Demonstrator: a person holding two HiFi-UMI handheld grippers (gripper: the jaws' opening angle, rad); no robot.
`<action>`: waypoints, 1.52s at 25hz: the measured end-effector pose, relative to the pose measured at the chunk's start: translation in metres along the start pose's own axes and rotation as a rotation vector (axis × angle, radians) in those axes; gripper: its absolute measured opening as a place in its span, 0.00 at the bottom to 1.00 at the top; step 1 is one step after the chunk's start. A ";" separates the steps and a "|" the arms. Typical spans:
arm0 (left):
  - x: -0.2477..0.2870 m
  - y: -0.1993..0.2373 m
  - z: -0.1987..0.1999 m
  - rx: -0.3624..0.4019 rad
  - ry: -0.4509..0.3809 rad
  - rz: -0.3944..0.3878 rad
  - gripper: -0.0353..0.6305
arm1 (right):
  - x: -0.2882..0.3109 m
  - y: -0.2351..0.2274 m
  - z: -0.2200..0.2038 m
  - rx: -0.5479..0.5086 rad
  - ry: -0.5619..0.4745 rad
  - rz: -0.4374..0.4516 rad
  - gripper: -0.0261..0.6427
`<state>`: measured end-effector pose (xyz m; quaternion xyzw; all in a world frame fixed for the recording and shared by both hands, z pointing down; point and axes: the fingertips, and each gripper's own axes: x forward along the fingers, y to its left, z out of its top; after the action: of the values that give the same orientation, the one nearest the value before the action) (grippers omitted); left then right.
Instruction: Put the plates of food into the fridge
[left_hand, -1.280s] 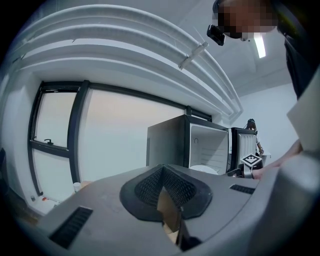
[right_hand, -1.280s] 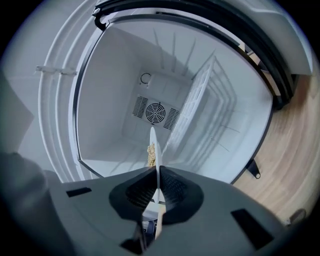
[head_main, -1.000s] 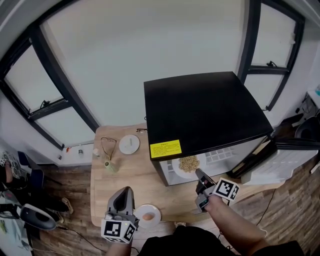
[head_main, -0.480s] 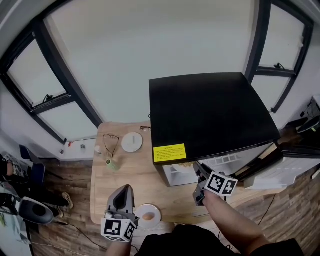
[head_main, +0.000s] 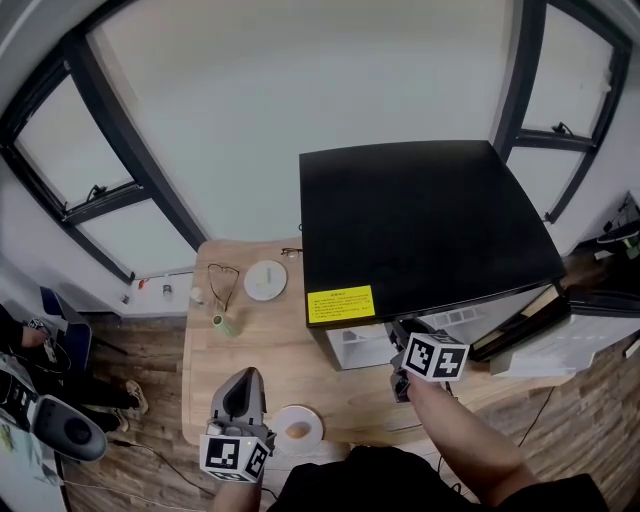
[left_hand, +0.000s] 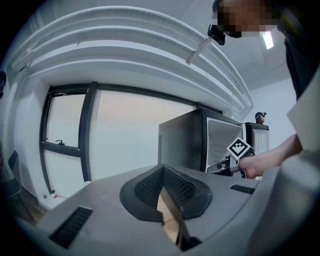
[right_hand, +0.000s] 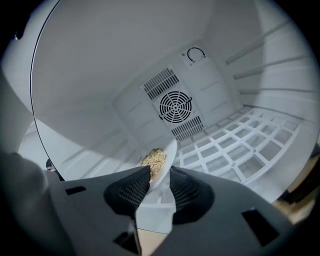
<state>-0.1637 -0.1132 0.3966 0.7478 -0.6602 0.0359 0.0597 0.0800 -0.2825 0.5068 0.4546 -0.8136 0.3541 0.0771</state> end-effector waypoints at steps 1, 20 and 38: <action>0.000 0.001 -0.001 0.001 0.002 0.002 0.06 | 0.000 -0.003 -0.002 -0.036 0.010 -0.029 0.23; -0.006 -0.004 0.001 0.004 -0.027 -0.037 0.06 | -0.021 0.007 0.015 -0.435 -0.166 -0.111 0.42; -0.064 0.070 0.003 0.034 -0.048 -0.043 0.06 | -0.051 0.067 -0.055 -0.327 -0.192 -0.058 0.32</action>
<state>-0.2414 -0.0592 0.3882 0.7635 -0.6445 0.0277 0.0318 0.0451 -0.1893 0.4905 0.4910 -0.8505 0.1697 0.0821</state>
